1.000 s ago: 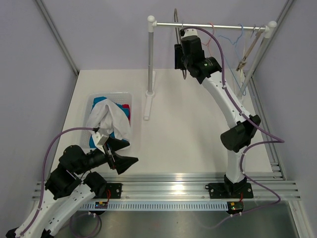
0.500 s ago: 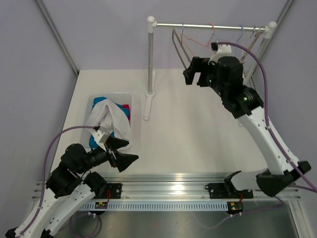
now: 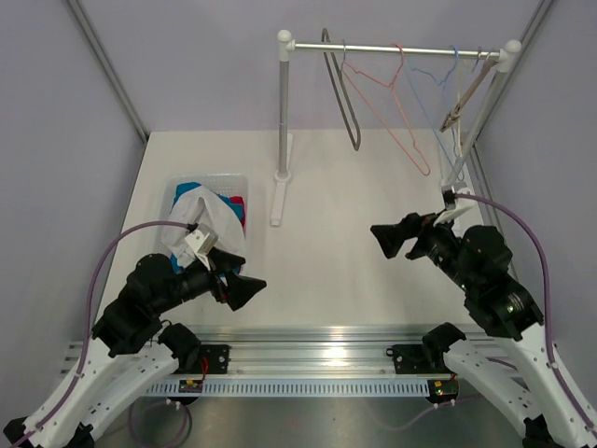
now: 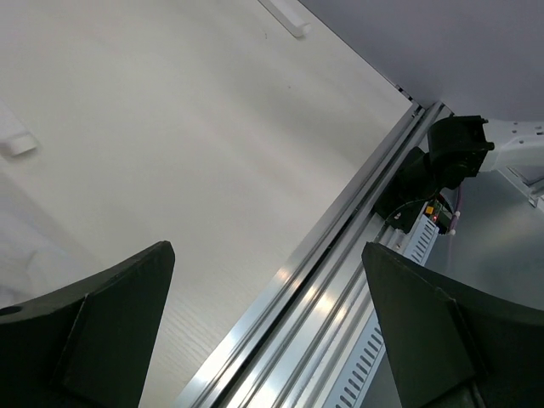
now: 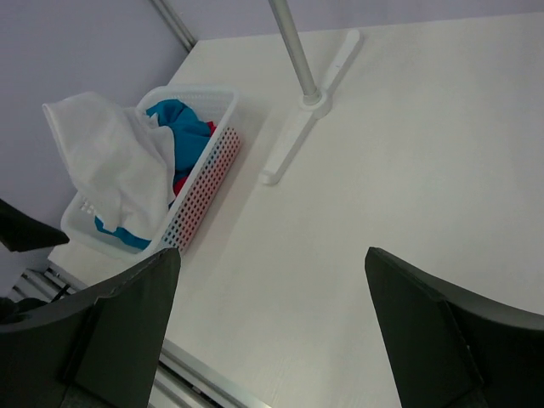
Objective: Remove the t-shirt from the hanger
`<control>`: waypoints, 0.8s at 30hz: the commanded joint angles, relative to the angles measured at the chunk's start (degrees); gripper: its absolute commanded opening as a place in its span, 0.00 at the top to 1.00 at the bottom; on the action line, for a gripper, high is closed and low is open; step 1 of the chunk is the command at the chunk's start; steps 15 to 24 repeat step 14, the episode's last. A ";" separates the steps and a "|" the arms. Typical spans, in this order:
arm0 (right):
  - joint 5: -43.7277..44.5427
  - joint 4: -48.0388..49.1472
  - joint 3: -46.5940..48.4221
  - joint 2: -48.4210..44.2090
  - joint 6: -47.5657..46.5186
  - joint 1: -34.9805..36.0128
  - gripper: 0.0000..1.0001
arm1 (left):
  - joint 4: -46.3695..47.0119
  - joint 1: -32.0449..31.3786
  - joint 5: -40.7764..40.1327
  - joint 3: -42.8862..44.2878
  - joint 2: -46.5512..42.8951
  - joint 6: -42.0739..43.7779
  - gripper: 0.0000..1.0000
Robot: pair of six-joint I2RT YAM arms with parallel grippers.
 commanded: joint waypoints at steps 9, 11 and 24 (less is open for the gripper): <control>-5.12 1.59 -14.07 -20.28 8.33 0.03 0.01 | 1.99 0.18 -9.81 3.86 -1.57 2.08 0.01; -4.16 2.65 -13.81 -19.67 8.51 0.03 0.01 | 1.99 0.18 -10.26 4.13 -1.56 2.17 0.01; -3.80 3.62 -12.84 -18.26 8.33 0.03 0.01 | 1.81 0.18 -11.31 4.13 -1.57 2.17 0.01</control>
